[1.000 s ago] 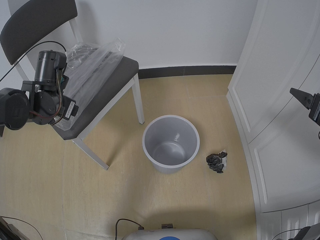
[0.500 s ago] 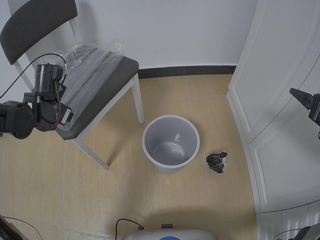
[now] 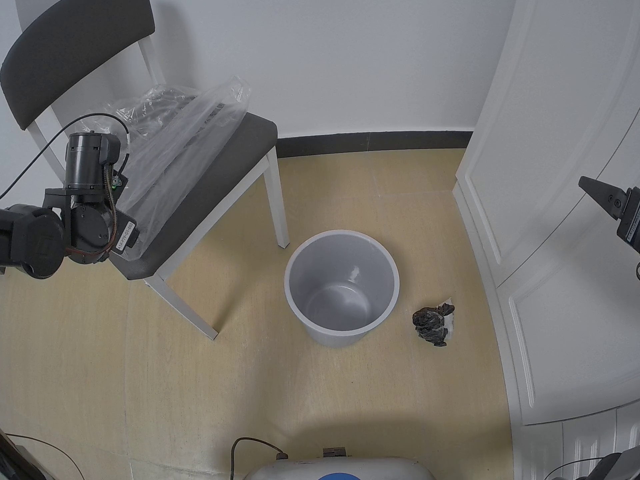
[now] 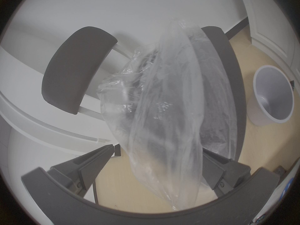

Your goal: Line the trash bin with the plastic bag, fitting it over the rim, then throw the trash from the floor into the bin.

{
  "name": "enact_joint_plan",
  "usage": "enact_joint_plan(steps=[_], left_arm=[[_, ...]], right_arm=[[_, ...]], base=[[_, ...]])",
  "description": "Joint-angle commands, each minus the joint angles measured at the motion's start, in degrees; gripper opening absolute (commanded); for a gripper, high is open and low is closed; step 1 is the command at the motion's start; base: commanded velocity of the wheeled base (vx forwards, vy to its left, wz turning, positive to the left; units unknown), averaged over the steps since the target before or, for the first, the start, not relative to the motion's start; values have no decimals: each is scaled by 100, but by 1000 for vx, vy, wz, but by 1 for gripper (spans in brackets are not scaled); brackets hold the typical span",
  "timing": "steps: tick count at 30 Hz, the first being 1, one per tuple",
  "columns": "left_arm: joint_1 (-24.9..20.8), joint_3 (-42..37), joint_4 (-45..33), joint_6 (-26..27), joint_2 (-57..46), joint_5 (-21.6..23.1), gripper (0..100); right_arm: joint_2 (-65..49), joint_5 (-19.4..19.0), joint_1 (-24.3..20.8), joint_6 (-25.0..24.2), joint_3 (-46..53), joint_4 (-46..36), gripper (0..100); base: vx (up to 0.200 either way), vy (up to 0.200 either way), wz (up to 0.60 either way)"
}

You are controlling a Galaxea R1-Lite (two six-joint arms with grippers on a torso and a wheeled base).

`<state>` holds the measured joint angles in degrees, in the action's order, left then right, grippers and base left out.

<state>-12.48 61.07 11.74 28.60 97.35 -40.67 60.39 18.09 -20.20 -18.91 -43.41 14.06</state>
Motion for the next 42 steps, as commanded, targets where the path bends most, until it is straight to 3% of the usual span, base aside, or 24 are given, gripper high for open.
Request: enact_joint_plan(steps=[1,12,23,42], left_arm=[[53,-17,65,14,-67,6,100],[44,-34,127,76,-85,6,100],[-26,-78,724,410,161,6,100],[-114,-351,733,533,-147,-20,100]], right_arm=[[-19,1,-2,1,-1,1,100],[8,1,-2,1,8,1,100],[8,1,-2,1,34,1,100],[43,1,-2,1,61,1,100]], base=[[0,0,0],[0,0,0],[0,0,0],[0,0,0]])
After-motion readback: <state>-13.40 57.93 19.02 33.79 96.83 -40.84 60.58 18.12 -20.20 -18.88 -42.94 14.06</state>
